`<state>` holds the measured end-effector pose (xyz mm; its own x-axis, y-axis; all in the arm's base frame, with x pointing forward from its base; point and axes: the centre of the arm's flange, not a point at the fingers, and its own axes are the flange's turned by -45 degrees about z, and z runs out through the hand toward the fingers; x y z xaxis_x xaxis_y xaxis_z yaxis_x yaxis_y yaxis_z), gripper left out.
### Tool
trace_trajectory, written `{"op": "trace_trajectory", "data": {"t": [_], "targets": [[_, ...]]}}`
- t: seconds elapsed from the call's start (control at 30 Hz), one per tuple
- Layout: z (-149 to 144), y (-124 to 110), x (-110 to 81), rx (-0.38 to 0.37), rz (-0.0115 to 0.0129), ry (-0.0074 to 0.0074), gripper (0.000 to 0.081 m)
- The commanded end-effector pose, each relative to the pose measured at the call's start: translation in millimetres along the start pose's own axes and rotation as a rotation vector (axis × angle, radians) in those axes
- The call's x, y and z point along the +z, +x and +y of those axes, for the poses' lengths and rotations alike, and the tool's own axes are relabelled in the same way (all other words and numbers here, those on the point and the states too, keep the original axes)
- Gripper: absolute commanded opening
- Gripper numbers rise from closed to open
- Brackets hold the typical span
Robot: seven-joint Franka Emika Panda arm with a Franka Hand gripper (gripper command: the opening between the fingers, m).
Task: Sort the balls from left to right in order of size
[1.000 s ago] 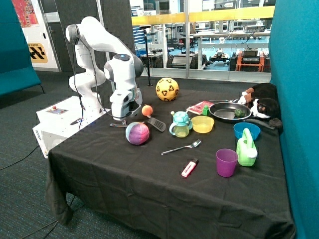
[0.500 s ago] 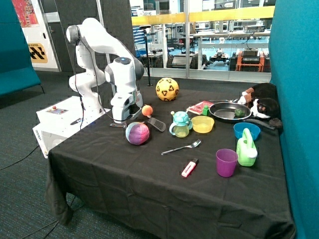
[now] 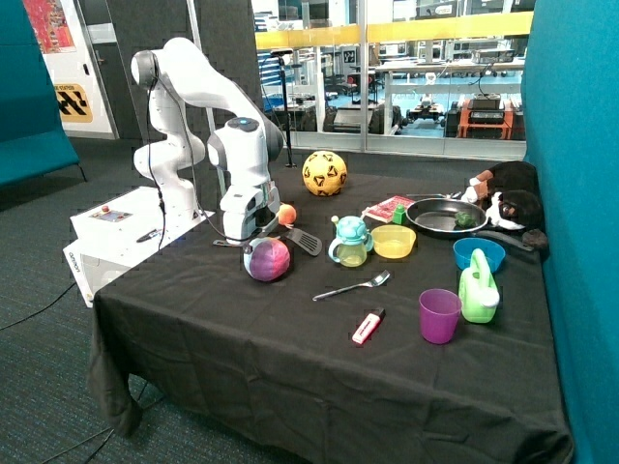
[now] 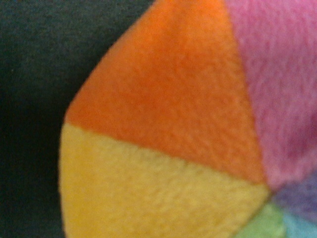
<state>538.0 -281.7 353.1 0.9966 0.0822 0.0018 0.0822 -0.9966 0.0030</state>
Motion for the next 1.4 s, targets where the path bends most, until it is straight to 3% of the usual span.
{"op": "trace_trajectory", "data": {"t": [0.0,1.17,1.27,1.33,1.37], "targets": [[8,4,4.1,-0.005,-0.0018,0.0030,0.0808],[-21,22,27.9,-0.043,-0.0018,0.0030,0.0803],[-23,22,30.9,-0.039,-0.0018,0.0030,0.0688],[-24,23,33.0,-0.034,-0.0018,0.0030,0.0452],[-24,23,33.4,-0.034,-0.0018,0.0030,0.0405]]}}
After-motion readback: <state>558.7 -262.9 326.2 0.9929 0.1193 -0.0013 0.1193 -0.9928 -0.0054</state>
